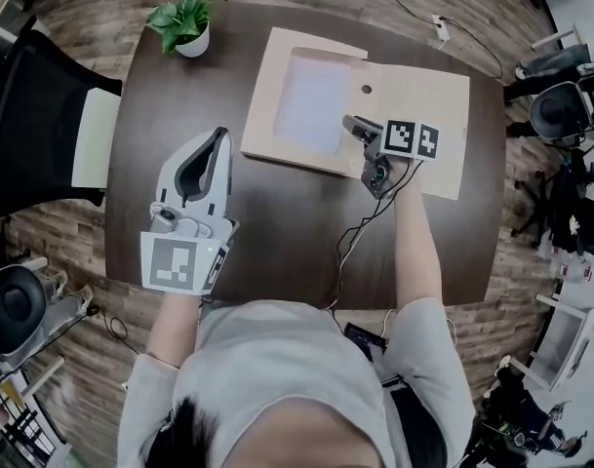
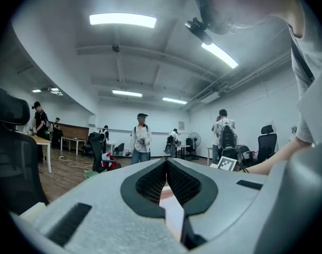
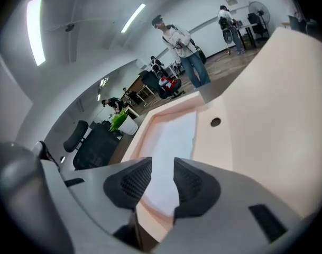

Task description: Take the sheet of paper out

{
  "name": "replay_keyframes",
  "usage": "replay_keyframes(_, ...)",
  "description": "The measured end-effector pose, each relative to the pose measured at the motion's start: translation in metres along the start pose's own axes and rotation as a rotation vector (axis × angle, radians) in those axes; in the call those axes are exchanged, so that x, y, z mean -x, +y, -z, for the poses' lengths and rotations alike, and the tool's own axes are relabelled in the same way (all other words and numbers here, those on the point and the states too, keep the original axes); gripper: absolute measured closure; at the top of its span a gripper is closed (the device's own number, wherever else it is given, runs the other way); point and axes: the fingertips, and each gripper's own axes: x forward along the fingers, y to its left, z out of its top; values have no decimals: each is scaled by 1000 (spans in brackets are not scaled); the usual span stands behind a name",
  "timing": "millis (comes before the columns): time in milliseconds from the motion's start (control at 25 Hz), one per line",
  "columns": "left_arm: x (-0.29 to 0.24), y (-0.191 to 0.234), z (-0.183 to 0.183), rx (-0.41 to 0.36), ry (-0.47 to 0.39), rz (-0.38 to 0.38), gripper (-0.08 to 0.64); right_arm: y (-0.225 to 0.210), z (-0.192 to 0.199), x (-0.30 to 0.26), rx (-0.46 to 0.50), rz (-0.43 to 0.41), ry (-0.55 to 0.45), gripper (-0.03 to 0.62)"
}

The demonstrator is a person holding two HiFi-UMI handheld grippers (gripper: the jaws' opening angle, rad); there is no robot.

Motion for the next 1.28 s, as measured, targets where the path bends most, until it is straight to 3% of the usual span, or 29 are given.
replay_keyframes(320, 2, 10, 11, 3, 27, -43, 551, -19, 24, -31, -43, -3, 118, 440)
replay_keyframes(760, -3, 17, 25, 5, 57, -67, 551, -40, 23, -56, -88, 25, 117, 425)
replay_keyframes(1120, -7, 14, 28, 6, 66, -62, 551, -31, 27, -57, -174, -67, 107, 425)
replay_keyframes(1280, -7, 15, 29, 6, 69, -64, 551, -14, 32, -61, -184, -148, 132, 425)
